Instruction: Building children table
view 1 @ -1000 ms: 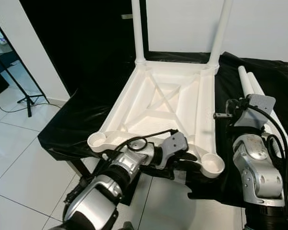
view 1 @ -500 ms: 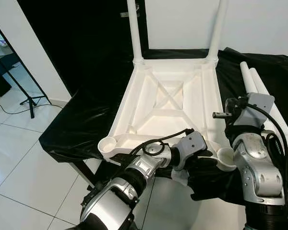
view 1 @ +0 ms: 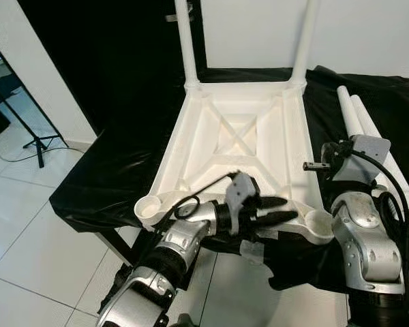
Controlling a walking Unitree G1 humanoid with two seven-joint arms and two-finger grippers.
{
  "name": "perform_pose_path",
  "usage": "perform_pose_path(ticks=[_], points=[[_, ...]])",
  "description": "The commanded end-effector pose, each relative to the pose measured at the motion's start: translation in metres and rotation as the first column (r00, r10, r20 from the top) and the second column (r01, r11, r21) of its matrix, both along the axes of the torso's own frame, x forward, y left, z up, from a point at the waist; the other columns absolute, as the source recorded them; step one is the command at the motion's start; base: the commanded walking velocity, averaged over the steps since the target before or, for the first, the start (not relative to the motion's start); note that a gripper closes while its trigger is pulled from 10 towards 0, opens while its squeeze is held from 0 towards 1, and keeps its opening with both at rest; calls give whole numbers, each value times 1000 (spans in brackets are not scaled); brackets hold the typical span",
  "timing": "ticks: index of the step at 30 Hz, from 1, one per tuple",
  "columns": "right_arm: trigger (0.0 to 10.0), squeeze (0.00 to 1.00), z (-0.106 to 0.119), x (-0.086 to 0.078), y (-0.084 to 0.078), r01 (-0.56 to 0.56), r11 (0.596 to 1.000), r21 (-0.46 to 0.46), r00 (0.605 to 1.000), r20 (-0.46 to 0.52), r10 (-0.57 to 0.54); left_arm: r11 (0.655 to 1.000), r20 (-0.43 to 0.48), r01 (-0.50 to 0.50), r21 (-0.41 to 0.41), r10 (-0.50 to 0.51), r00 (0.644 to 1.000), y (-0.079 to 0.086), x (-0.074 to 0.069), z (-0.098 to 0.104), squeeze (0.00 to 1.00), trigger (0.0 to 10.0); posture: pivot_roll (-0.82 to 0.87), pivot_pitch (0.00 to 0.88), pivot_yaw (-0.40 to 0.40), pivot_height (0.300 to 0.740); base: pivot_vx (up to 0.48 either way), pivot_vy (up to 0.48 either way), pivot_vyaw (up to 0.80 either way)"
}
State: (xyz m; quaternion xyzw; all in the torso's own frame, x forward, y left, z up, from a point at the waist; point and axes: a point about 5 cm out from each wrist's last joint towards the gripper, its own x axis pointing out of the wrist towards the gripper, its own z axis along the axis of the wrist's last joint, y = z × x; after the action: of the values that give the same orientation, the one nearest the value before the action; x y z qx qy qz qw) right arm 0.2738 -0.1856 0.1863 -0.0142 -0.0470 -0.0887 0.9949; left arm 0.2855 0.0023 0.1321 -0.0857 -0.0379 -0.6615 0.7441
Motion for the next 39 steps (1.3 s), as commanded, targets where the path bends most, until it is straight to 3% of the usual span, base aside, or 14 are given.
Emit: perform_pose_path(ticks=[1,2,6,7,8,20,21,22,23,34,35,37,38,39], points=[[10000,0,-4,1,-3,15,1000,-6,1000,-16,-15,996,-35,56,-70,-59,998,10,-1,7,0,10000,53,0,76,740,0,0,0],[10000,0,-4,1,-3,15,1000,-6,1000,-16,-15,996,-35,56,-70,-59,998,10,-1,7,0,10000,53,0,76,740,0,0,0],[10000,0,-3,3,-8,29,999,-26,999,-16,-30,965,-111,-263,-11,261,959,17,26,-7,0,10000,59,0,70,740,0,0,0],[10000,0,-3,2,-11,39,999,-37,999,-13,-40,933,-115,-358,36,360,926,19,34,-12,0,10000,62,0,66,740,0,0,0],[10000,0,-3,-1,-20,82,995,-64,997,-4,-82,834,-126,-541,108,552,825,27,49,-18,0,10000,61,0,66,740,0,0,0],[10000,0,-13,-12,-55,208,974,-87,976,-49,-213,645,-156,-746,166,764,626,45,61,-17,0,10000,35,0,76,740,0,0,0],[10000,275,-13,-12,-59,213,973,-94,974,-57,-219,633,-145,-755,170,774,616,43,62,-18,0,10000,27,0,80,740,0,0,0],[10000,275,-13,-12,-59,213,973,-94,974,-57,-219,633,-145,-755,170,774,616,43,62,-18,0,10000,27,0,80,740,0,0,0],[10000,1000,-11,-9,-65,212,972,-102,974,-64,-219,630,-140,-757,175,776,614,40,62,-20,0,10000,19,0,83,740,0,0,0],[10000,1000,-12,-4,-89,225,964,-142,946,-205,-251,625,-98,-755,197,779,619,28,58,-22,0,10000,25,0,79,740,0,0,0],[10000,443,-15,-6,-88,210,959,-192,938,-238,-253,622,-94,-757,199,782,617,28,58,-21,0,10000,27,0,78,740,0,0,0],[10000,443,-15,-6,-88,210,959,-192,938,-238,-253,622,-94,-757,199,782,617,28,58,-21,0,10000,27,0,78,740,0,0,0],[10000,0,-17,-10,-87,186,941,-283,928,-264,-262,618,-90,-760,201,784,614,29,58,-21,0,10000,25,0,79,740,0,0,0],[10000,0,-19,-15,-86,156,915,-372,916,-293,-276,615,-87,-762,202,787,611,30,58,-21,0,10000,21,0,80,740,0,0,0]])
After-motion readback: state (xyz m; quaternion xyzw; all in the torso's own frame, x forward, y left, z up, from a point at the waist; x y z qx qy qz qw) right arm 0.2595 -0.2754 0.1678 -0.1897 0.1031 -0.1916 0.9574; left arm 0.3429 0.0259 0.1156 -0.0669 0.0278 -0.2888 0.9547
